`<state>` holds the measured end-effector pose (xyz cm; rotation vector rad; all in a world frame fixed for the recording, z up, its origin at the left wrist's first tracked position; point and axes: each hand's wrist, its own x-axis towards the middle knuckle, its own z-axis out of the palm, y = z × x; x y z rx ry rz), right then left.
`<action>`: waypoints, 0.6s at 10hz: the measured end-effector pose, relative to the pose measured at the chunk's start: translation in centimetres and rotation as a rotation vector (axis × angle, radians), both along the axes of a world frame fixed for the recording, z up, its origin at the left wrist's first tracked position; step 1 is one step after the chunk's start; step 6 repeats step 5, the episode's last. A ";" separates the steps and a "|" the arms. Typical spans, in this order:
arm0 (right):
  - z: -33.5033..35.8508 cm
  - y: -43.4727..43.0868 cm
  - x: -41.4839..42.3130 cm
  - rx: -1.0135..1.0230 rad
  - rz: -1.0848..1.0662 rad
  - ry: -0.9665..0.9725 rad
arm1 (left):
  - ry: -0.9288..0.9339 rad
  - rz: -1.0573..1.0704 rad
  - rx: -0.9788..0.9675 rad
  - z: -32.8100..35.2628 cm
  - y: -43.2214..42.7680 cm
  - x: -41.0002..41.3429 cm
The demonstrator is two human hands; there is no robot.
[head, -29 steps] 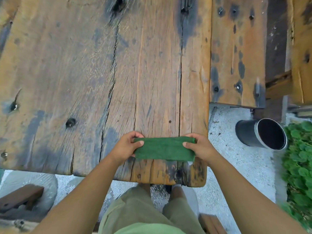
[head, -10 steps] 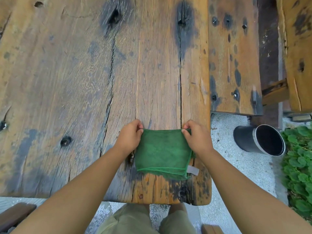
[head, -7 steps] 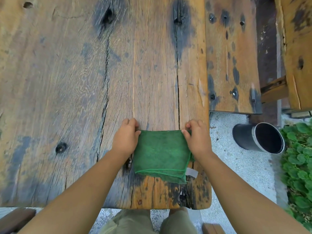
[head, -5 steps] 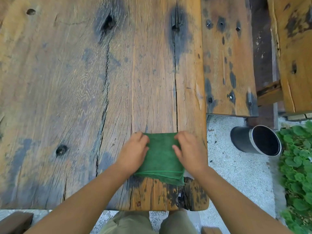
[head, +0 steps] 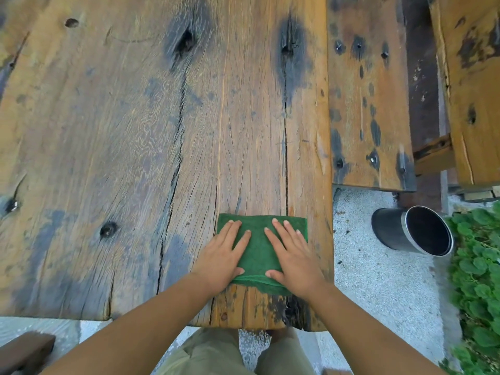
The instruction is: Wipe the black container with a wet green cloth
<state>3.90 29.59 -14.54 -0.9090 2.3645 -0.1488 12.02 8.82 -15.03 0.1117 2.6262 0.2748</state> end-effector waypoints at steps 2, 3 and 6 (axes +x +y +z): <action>2.3 -1.2 -1.3 0.123 0.031 -0.136 | -0.109 -0.005 -0.045 2.5 0.6 -2.8; 6.8 -2.7 -4.4 0.099 -0.034 -0.193 | -0.181 0.114 0.088 6.5 0.6 -5.9; 19.8 -4.6 -11.2 -0.234 -0.213 0.119 | 0.197 0.288 0.180 17.4 -1.0 -12.7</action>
